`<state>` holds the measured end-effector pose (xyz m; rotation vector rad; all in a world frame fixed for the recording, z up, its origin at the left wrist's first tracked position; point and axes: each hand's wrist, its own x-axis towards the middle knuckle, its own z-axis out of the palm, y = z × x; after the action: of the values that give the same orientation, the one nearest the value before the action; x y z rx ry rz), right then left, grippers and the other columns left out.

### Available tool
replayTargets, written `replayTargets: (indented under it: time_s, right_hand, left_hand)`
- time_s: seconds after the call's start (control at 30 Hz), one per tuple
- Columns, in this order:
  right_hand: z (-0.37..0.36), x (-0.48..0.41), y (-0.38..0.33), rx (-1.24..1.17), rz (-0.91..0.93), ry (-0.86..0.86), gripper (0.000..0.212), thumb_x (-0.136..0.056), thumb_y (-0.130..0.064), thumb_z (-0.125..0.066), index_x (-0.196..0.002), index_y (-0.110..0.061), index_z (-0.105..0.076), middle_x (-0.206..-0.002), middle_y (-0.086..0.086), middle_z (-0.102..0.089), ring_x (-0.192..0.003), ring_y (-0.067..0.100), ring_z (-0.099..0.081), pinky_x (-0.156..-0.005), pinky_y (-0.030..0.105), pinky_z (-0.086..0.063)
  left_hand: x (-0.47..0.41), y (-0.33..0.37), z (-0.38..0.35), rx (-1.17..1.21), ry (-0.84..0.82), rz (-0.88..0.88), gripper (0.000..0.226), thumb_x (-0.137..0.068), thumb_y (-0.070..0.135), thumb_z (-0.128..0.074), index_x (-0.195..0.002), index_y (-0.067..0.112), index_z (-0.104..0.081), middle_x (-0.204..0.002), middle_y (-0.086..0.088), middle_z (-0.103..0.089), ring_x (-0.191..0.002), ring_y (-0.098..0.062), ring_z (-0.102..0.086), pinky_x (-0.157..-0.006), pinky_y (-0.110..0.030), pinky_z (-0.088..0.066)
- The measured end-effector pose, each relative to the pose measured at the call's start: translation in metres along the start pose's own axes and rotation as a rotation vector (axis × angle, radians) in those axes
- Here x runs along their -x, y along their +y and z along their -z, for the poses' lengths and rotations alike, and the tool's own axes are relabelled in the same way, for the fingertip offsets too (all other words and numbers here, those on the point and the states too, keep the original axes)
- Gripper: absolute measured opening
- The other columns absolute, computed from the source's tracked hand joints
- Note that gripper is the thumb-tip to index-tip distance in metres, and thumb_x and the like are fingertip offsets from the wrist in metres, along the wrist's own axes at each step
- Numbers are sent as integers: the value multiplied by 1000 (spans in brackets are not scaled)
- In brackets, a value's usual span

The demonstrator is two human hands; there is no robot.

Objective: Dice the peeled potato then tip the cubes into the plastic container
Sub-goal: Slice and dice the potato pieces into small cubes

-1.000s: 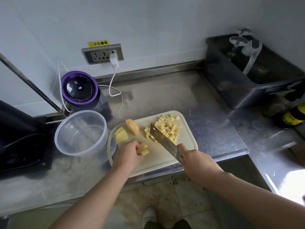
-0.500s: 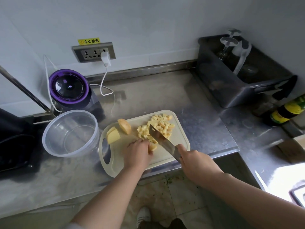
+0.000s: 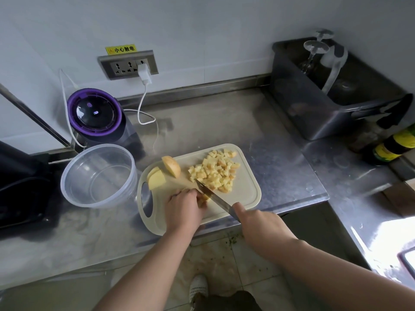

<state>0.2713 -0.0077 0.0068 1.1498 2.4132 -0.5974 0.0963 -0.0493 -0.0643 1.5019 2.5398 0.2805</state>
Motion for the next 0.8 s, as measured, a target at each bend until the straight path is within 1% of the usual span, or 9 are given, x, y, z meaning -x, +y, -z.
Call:
replayTargets:
  time_s: [0.07, 0.2, 0.3, 0.43, 0.57, 0.63, 0.7, 0.77, 0.8]
  right_hand:
    - [1, 0, -2, -5, -3, 0, 53, -89, 5, -37, -133, -24, -29, -74, 3, -52, -65, 20, -53, -62, 38, -50]
    - [1, 0, -4, -8, -1, 4, 53, -91, 3, -38, -135, -24, -28, -76, 3, -53, -63, 17, -51, -59, 33, -46]
    - [2, 0, -5, 9, 14, 9, 51, -92, 3, -37, -135, -23, -29, -77, 3, -53, -61, 17, -48, -54, 30, -40]
    - [1, -1, -6, 41, 28, 13, 50, -93, 2, -38, -136, -20, -27, -72, 0, -47, -59, 14, -46, -47, 25, -34]
    - [-5, -8, -6, 43, 32, -14, 49, -96, -2, -43, -139, -20, -26, -71, -1, -47, -60, 12, -49, -48, 22, -37]
    - [-9, -10, -7, 49, 25, -37, 50, -97, -4, -45, -140, -19, -26, -73, -1, -47, -65, 13, -54, -51, 21, -40]
    - [-11, -11, -4, 50, 6, -46, 50, -97, -4, -44, -139, -21, -25, -77, 0, -52, -72, 14, -59, -58, 26, -48]
    - [-11, -12, 4, 19, -35, -39, 44, -97, -7, -45, -133, -26, -28, -83, 1, -58, -74, 14, -60, -66, 30, -55]
    - [-10, -12, 8, 15, -53, -21, 41, -96, -7, -45, -128, -27, -30, -83, 1, -59, -73, 14, -61, -66, 31, -56]
  left_hand:
    - [0, 0, -1, -3, 8, 10, 22, -88, 37, -59, -104, 25, -69, -105, 6, -69, -99, -15, -60, -84, -28, -44]
    - [-1, 0, -3, -13, 25, 19, 23, -88, 40, -60, -102, 25, -71, -101, 7, -71, -94, -14, -63, -80, -26, -45]
    - [-2, 1, -3, -31, 34, 17, 23, -87, 42, -60, -100, 25, -71, -98, 7, -72, -90, -12, -64, -76, -23, -44]
    - [-4, 1, -4, -64, 20, 27, 23, -86, 43, -61, -96, 26, -73, -91, 7, -73, -84, -11, -65, -71, -22, -43]
    - [-4, 2, -4, -67, 7, 30, 19, -85, 40, -61, -92, 25, -72, -89, 7, -72, -81, -11, -65, -68, -21, -41]
    - [-4, 3, -3, -55, 12, 27, 16, -85, 38, -61, -90, 25, -69, -90, 7, -71, -81, -12, -65, -69, -22, -43]
    - [-4, 3, -1, -62, 20, 11, 19, -85, 40, -60, -93, 25, -68, -92, 7, -71, -84, -13, -65, -73, -24, -44]
    - [-5, 1, -2, -70, 24, -22, 22, -86, 43, -58, -98, 27, -67, -96, 7, -70, -90, -14, -63, -80, -27, -44]
    - [-6, 1, -2, -69, 29, -39, 24, -86, 45, -57, -101, 28, -66, -97, 8, -70, -93, -14, -63, -83, -28, -43]
